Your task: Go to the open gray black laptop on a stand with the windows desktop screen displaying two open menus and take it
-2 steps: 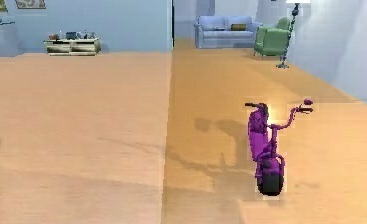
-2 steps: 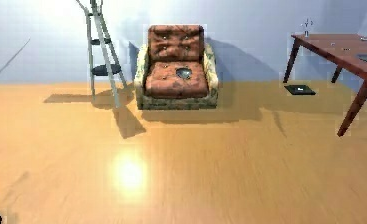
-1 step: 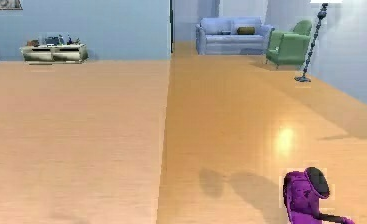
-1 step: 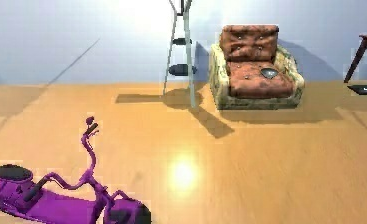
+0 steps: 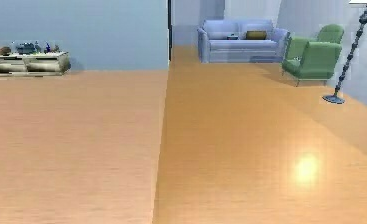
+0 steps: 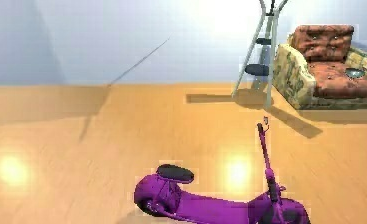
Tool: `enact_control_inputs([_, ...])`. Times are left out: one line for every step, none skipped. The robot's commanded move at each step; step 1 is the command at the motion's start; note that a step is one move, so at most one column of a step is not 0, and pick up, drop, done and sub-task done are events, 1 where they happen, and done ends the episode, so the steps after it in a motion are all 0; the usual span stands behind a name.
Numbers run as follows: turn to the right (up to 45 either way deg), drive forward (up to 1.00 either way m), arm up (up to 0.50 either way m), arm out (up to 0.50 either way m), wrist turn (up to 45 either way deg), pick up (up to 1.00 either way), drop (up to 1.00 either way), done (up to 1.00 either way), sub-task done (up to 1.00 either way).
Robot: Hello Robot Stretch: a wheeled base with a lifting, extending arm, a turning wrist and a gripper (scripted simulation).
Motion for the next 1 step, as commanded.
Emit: enact_control_inputs([0.0,1.0,0.0,0.0,0.0,0.0,0.0,0.0,0.0])
